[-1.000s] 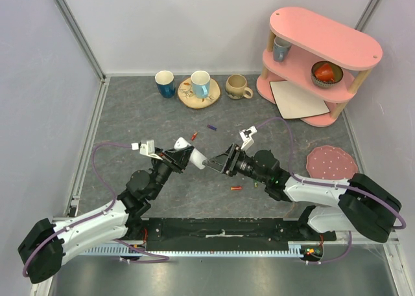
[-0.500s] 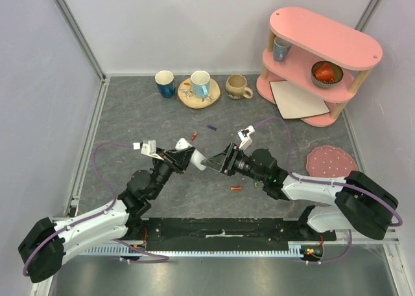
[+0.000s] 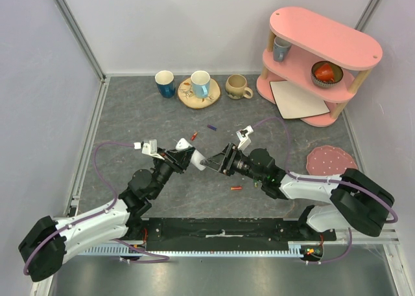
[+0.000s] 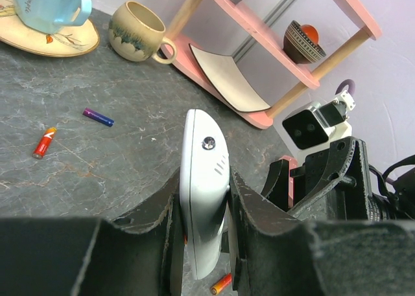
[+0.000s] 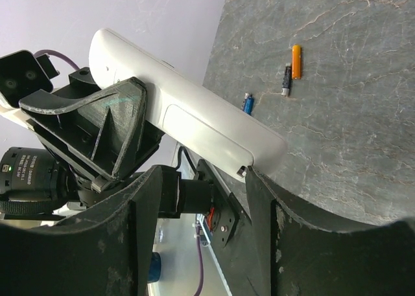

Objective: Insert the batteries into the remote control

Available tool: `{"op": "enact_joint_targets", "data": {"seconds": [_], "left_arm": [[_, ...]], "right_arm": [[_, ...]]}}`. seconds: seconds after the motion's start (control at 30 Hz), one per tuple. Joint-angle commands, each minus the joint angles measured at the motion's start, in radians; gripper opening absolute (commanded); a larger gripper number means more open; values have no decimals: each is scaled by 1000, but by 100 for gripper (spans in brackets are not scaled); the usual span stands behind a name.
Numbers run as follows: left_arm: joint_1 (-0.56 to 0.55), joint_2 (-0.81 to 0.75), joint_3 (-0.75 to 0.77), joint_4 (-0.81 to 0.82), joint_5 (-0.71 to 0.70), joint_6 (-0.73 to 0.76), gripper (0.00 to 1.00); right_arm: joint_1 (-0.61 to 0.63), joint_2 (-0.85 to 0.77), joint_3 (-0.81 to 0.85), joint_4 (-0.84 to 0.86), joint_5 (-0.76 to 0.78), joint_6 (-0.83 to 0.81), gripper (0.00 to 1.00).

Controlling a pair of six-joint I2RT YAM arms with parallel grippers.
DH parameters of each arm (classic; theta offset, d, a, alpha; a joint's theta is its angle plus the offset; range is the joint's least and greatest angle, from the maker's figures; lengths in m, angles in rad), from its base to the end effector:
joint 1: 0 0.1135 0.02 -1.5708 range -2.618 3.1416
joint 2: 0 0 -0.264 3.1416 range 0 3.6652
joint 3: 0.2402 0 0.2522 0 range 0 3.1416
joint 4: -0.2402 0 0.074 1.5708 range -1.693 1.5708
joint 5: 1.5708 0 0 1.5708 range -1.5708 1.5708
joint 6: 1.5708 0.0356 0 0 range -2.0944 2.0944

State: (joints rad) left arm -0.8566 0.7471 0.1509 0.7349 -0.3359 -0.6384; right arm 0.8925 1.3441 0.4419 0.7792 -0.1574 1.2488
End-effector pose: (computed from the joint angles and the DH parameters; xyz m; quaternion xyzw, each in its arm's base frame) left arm 0.1197 -0.1202 0.2199 -0.0549 0.6571 -0.4252 0.6201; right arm 0.1638 0.2121 0.2023 0.0811 0.7443 0.6076 0.2649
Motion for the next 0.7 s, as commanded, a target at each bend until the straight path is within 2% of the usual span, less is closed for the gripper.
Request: {"op": "enact_joint_targets", "data": {"seconds": [0.0,0.13,0.67], "left_arm": [[-5,5,29,106,51,-49,2],[-5,8,24,107,57,-55,2],[-9,-12,18,66,28,0,2]], "right_arm": [[-1,29,32,94,-1,17,62],[-1,36,43,127,-5,26,62],[-3,-19,63,68,-5,1,63]]}}
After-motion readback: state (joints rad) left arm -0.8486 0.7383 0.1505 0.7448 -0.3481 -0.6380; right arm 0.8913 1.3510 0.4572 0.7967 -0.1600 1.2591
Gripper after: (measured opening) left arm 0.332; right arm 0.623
